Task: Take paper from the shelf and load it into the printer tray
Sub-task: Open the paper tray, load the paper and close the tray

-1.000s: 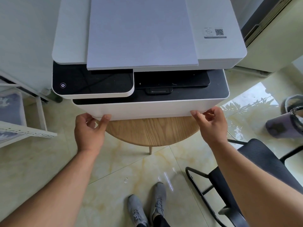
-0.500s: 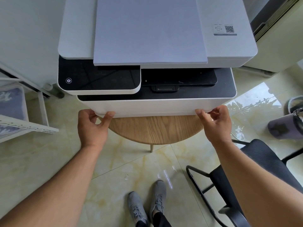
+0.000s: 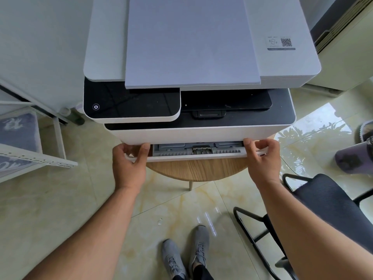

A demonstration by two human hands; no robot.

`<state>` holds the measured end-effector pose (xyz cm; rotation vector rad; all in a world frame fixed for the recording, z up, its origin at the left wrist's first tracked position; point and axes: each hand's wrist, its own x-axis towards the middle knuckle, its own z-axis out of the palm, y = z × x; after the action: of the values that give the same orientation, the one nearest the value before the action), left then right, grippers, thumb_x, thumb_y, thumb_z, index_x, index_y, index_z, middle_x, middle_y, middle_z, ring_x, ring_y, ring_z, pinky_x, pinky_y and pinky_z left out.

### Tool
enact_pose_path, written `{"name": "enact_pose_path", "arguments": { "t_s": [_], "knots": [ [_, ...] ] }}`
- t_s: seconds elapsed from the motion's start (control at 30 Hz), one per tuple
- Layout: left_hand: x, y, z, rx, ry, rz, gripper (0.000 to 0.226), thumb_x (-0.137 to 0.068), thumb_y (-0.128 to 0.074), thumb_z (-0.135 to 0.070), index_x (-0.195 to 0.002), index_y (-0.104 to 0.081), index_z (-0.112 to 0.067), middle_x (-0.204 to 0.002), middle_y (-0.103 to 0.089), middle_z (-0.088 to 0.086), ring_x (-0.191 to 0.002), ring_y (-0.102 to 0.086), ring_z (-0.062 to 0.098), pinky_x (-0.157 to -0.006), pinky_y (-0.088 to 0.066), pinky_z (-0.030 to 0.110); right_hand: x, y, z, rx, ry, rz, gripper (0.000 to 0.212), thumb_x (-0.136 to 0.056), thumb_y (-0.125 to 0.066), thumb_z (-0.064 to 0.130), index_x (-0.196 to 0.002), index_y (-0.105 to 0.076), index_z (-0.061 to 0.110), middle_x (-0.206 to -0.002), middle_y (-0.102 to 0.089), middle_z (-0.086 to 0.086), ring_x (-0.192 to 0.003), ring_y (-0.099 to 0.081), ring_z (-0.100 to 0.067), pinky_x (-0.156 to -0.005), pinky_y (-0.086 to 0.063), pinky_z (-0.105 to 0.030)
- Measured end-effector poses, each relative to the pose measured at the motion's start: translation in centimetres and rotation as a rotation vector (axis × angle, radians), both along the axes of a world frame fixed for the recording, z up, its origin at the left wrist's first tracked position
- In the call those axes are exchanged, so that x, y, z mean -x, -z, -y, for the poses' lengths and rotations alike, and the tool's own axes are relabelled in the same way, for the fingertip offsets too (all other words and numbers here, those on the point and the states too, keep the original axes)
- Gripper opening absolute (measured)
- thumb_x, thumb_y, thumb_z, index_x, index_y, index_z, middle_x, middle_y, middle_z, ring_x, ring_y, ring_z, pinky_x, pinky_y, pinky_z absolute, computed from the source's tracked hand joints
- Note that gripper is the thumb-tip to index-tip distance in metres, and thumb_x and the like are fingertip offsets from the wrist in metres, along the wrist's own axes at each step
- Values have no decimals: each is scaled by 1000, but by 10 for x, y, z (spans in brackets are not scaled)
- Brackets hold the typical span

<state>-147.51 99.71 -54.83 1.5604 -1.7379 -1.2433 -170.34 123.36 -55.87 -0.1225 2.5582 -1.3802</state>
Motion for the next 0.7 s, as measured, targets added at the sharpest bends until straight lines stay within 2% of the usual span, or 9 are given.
{"name": "enact_pose_path", "arguments": {
  "t_s": [0.07, 0.17, 0.3, 0.4, 0.5, 0.53, 0.6, 0.63, 0.7],
  "knots": [
    [-4, 1, 0, -52, -5, 11, 39, -93, -73, -35, -115, -55, -7, -104, -64, -2, -83, -57, -2, -62, -37, -2, -1, -4, -4, -2, 7, 20, 51, -90, -70, 57, -113, -55, 14, -99, -55, 17, -98, -55, -17, -81, -42, -32],
    [-9, 0, -2, -85, -23, 49, 31, -94, -71, -30, -116, -58, -12, -108, -65, -2, -83, -58, 1, -60, -37, 0, -8, -9, -10, -32, 2, 47, 49, -92, -67, 58, -113, -57, 14, -100, -57, 16, -102, -54, -17, -84, -39, -32],
    [-15, -4, -11, -186, -61, 85, 37, -92, -72, -35, -116, -56, -13, -106, -63, 5, -78, -59, 10, -64, -43, 21, -22, -10, -20, -77, -11, 58, 45, -96, -64, 54, -119, -57, 15, -113, -61, 5, -110, -56, -19, -89, -41, -33],
    [-21, -2, -19, -333, -134, -1, 48, -82, -73, -44, -113, -54, -12, -95, -64, 5, -84, -64, 23, -82, -56, 36, -31, -12, -23, -60, 23, 127, 45, -99, -62, 48, -129, -53, 16, -127, -58, 2, -118, -55, -20, -92, -39, -31],
    [-22, -4, -29, -484, -205, -133, 39, -92, -72, -27, -122, -52, -13, -100, -60, 2, -89, -64, 15, -96, -54, 36, -38, -16, -22, -11, 125, 229, 48, -99, -62, 42, -139, -48, 20, -136, -57, -3, -119, -56, -22, -91, -41, -32],
    [-22, -6, -32, -533, -243, -187, 37, -95, -70, -22, -125, -52, -10, -105, -58, 4, -92, -64, 15, -98, -54, 36, -40, -18, -22, 20, 171, 270, 50, -99, -63, 41, -142, -46, 21, -135, -58, -4, -115, -58, -22, -87, -44, -32],
    [-23, -8, -37, -592, -296, -254, 17, -96, -67, -14, -104, -55, -4, -100, -55, 7, -95, -62, 20, -99, -55, 39, -45, -21, -22, 87, 260, 346, 52, -99, -63, 34, -146, -43, 22, -117, -62, -1, -95, -60, -15, -73, -45, -28],
    [-24, -10, -38, -611, -319, -264, 14, -96, -66, -11, -93, -54, -5, -96, -53, 8, -95, -60, 22, -98, -56, 39, -48, -21, -23, 110, 292, 374, 51, -100, -63, 30, -146, -43, 21, -106, -61, 4, -85, -58, -10, -67, -43, -26],
    [-28, -10, -43, -649, -352, -274, 18, -96, -66, -8, -86, -51, -6, -94, -52, 10, -95, -60, 24, -98, -56, 40, -54, -20, -26, 146, 341, 425, 49, -96, -63, 28, -141, -48, 17, -95, -58, 4, -75, -54, -11, -64, -42, -26]
  ]
}}
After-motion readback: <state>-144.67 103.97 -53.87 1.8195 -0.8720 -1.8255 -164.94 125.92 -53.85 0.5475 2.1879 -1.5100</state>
